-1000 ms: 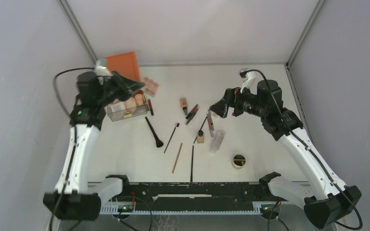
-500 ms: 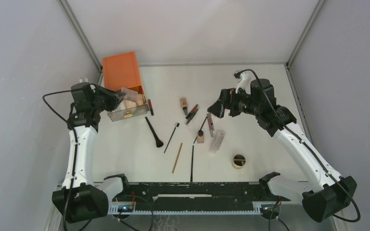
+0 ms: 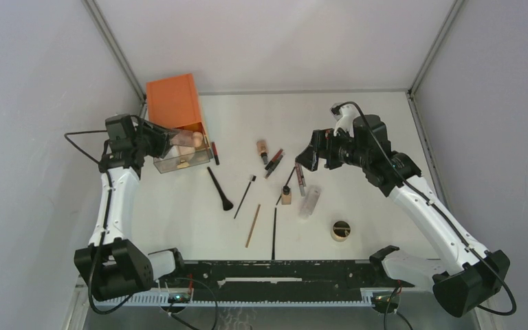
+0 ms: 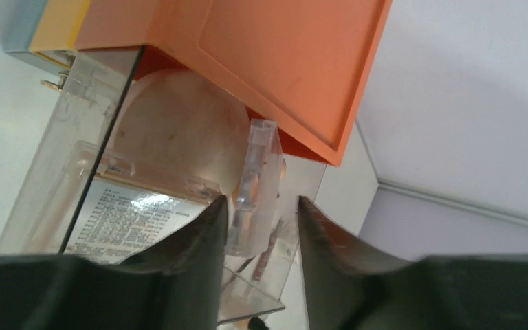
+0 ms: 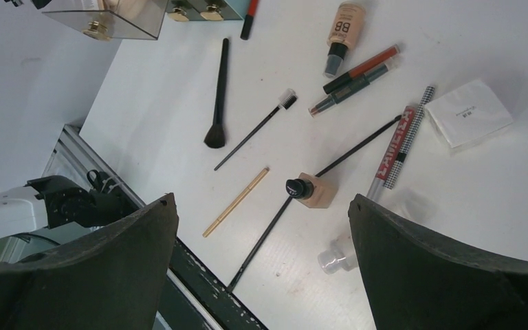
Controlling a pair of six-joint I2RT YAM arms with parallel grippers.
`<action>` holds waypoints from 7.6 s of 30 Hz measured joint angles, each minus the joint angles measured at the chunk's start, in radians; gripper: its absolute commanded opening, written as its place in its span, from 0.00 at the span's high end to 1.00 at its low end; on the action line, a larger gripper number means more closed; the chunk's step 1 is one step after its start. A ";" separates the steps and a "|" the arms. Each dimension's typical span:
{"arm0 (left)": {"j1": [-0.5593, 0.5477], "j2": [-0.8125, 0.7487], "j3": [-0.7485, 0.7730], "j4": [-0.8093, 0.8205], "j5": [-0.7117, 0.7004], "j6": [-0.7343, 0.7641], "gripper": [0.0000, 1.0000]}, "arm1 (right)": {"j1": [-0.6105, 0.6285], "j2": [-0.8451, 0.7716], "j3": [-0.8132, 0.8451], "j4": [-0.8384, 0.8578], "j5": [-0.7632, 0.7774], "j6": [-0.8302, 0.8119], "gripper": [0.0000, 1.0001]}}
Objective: Organize the makeup
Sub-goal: Place the makeup in the drawer, then close the drawer in the storage box, then open the drawer in the storage box, then pick up the makeup from the center of the board.
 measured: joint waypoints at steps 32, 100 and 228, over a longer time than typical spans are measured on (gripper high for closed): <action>-0.463 -0.193 0.225 -0.430 -0.354 0.563 0.49 | 0.037 0.025 0.000 0.003 0.022 0.000 0.00; -0.325 0.060 -0.311 0.356 -0.664 0.664 0.29 | 0.093 0.058 -0.038 0.042 0.104 0.008 0.00; -0.765 1.045 0.816 -0.246 -0.511 0.533 0.32 | -0.168 -0.217 -0.257 -0.069 0.430 0.281 0.00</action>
